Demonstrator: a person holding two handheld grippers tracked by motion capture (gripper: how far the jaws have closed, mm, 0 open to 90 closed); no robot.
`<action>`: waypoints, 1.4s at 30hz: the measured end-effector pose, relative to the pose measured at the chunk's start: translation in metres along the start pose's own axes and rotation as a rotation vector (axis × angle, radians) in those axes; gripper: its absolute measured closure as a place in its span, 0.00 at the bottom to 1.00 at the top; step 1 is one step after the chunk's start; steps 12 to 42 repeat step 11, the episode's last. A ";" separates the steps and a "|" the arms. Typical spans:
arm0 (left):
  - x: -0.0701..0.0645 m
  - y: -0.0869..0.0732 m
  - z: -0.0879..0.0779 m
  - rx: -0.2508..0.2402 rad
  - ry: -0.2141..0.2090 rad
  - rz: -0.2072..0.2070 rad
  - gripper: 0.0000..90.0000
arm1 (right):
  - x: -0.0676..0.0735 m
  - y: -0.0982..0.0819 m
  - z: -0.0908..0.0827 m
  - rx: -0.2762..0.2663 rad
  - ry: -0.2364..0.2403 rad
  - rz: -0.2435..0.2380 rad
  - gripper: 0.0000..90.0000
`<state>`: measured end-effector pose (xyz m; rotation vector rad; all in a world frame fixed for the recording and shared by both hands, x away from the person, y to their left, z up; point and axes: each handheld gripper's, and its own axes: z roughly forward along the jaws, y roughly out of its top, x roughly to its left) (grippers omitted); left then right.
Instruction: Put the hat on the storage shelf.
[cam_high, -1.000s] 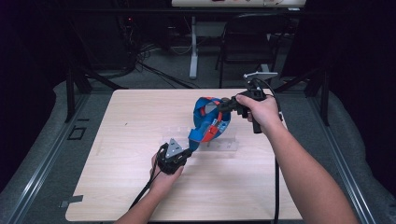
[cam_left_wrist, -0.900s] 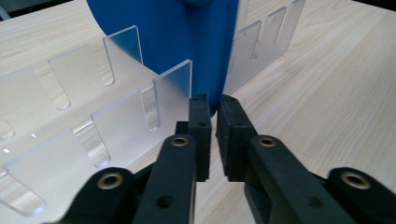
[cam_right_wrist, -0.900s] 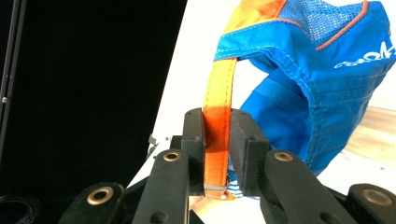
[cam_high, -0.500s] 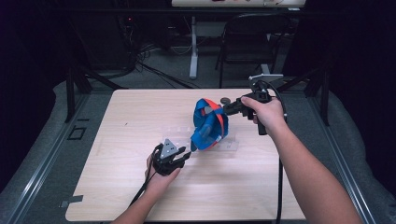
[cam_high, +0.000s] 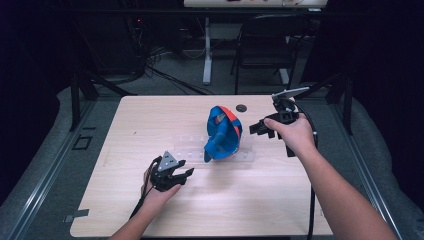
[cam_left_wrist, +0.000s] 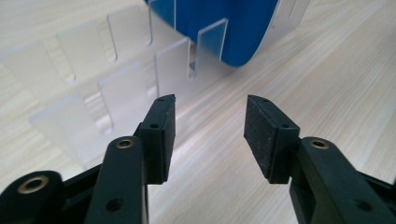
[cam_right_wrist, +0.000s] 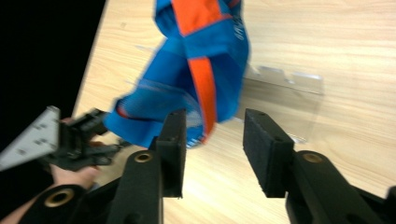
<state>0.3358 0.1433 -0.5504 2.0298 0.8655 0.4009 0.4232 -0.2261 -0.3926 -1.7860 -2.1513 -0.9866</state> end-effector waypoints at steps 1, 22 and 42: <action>0.002 -0.002 0.000 0.000 0.000 -0.003 0.59 | -0.001 -0.003 0.001 -0.003 -0.007 -0.004 0.66; 0.003 -0.008 -0.006 -0.021 -0.019 -0.019 0.58 | -0.018 -0.044 0.009 0.031 -0.100 -0.048 0.64; 0.003 -0.008 -0.006 -0.021 -0.019 -0.019 0.58 | -0.018 -0.044 0.009 0.031 -0.100 -0.048 0.64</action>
